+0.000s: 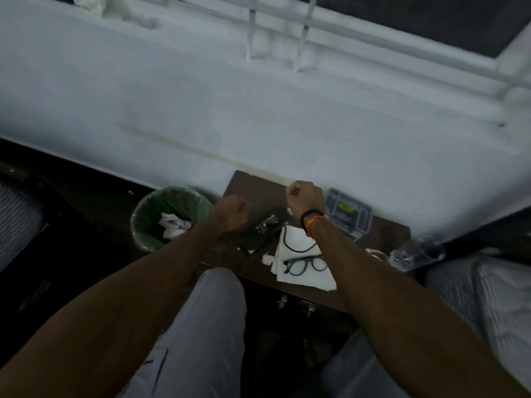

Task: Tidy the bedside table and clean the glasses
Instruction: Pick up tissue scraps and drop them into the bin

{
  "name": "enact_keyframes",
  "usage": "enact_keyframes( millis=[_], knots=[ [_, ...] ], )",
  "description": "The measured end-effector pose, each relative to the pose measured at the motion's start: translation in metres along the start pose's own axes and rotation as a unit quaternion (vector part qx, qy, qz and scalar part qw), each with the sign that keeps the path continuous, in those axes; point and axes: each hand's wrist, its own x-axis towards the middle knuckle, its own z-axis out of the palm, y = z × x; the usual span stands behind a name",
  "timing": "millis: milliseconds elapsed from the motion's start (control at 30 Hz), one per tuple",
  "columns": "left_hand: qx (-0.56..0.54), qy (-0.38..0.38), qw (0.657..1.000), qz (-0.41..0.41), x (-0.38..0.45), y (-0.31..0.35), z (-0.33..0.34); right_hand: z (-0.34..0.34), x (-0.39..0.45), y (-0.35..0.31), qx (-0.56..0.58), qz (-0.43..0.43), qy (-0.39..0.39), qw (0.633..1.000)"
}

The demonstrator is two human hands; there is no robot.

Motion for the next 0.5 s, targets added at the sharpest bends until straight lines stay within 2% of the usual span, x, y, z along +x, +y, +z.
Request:
enact_keyframes(
  millis=[233, 333, 500],
  knots=[
    [0.03, -0.008, 0.997, 0.075, -0.009, 0.057, 0.037, -0.059, -0.04, 0.069, -0.096, 0.023, 0.03, 0.995],
    [0.045, -0.027, 0.991, 0.122, -0.015, 0.072, 0.051, -0.077, -0.055, 0.089, -0.104, 0.036, 0.041, 0.993],
    [0.064, -0.05, 0.989, 0.127, -0.019, 0.074, 0.069, -0.091, -0.074, 0.119, -0.088, 0.062, 0.048, 0.993]
  ],
)
